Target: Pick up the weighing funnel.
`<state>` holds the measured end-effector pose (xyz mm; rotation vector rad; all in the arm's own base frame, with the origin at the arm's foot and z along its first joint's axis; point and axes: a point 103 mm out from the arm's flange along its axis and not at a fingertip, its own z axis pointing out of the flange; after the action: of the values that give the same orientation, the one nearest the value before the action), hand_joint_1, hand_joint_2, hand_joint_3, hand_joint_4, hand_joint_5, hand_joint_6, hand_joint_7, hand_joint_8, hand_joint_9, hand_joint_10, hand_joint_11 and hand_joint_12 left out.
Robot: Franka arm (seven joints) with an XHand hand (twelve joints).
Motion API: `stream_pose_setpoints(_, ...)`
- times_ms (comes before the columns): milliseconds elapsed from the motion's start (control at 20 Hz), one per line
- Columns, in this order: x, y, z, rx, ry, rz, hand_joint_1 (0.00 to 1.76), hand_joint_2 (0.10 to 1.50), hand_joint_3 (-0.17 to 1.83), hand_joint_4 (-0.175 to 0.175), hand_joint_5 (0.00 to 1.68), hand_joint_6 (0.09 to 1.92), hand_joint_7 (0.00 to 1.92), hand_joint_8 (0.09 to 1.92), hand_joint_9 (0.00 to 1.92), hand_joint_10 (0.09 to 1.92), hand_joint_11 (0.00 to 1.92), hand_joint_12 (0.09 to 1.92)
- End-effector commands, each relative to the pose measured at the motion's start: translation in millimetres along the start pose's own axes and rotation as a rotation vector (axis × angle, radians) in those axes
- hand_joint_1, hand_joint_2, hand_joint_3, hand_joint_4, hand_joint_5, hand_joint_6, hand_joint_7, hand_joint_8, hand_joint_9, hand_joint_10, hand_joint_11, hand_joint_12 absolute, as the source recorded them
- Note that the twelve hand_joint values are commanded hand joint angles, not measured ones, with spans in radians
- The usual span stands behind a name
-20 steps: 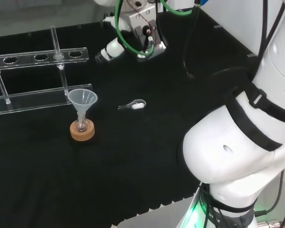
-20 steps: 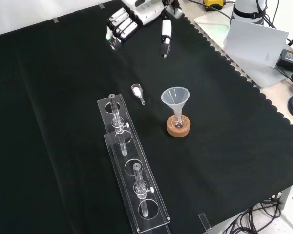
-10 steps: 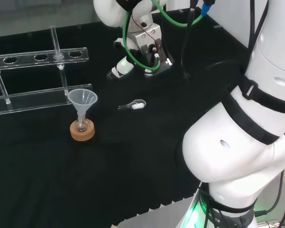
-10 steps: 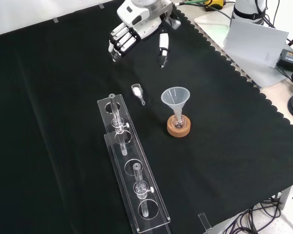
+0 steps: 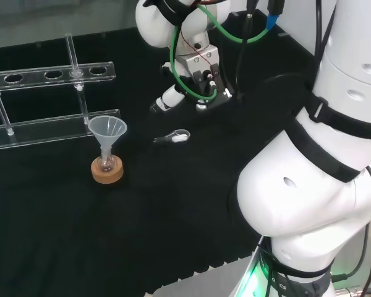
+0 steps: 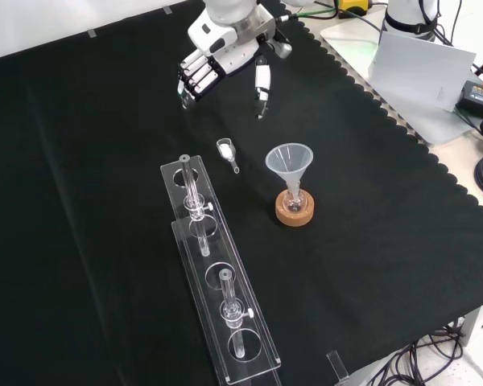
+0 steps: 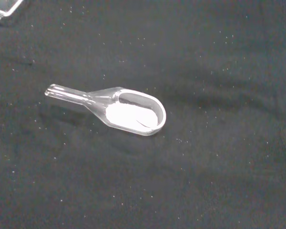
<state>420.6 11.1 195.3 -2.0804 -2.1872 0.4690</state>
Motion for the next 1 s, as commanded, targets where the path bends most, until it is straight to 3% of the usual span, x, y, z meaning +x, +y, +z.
stream_pose_setpoints(50, -4, -1, 25, 0.035, 0.018, 0.005, 0.42, 0.69, 0.05, -0.020, 0.12, 0.09, 0.19, 0.55, 0.07, 0.79, 0.00, 1.14)
stream_pose_setpoints(700, 19, 0, 74, 0.106, 0.054, -0.023, 0.45, 0.70, 0.05, -0.024, 0.13, 0.09, 0.20, 0.55, 0.08, 0.78, 0.00, 1.15)
stream_pose_setpoints(1000, 25, -1, 92, 0.039, 0.085, -0.006, 0.51, 0.71, 0.06, -0.023, 0.14, 0.09, 0.17, 0.54, 0.07, 0.77, 0.00, 1.16)
